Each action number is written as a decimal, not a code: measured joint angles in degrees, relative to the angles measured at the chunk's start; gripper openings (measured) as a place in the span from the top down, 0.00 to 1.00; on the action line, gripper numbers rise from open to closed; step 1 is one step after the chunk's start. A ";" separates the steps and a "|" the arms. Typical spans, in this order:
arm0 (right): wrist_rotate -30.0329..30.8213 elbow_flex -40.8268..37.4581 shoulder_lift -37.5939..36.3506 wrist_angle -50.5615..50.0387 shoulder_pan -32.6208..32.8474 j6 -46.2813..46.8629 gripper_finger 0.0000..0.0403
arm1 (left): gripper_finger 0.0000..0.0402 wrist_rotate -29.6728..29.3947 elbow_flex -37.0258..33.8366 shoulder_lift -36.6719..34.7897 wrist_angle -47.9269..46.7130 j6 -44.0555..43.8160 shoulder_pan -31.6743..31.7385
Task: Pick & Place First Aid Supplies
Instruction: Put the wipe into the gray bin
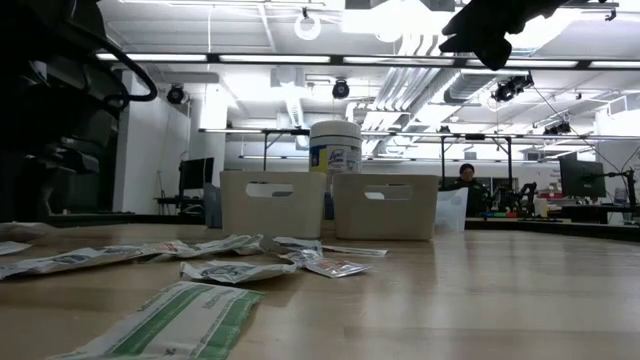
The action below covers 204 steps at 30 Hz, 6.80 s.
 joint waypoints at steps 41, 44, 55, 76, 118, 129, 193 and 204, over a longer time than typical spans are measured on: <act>3.02 0.00 0.00 1.38 -0.01 1.11 0.65 | 1.00 -18.16 13.36 -3.39 -1.92 -3.92 1.83; 3.41 0.00 0.00 2.49 -0.02 1.00 0.65 | 1.00 -21.52 17.21 -3.41 -1.48 0.05 4.96; 7.73 0.00 0.00 2.95 -0.04 0.87 0.65 | 1.00 -18.61 34.76 6.29 5.18 30.50 26.42; 12.72 0.00 0.00 3.04 -0.04 1.51 0.65 | 1.00 -4.35 69.26 42.30 2.12 48.26 36.06; 12.07 0.00 -0.07 1.85 -0.03 1.06 0.65 | 0.82 -8.79 74.39 40.34 -22.07 53.02 31.99; 10.54 0.00 -0.09 0.99 -0.02 1.11 0.65 | 0.82 -13.45 72.30 38.10 -32.80 47.07 24.19; 9.51 0.02 -0.09 -1.69 -0.02 1.10 0.65 | 0.56 -11.29 28.47 30.45 18.91 12.16 14.67; 9.61 0.02 -0.09 -1.68 -0.02 1.42 0.65 | 0.56 -8.08 28.54 30.37 17.49 19.41 14.13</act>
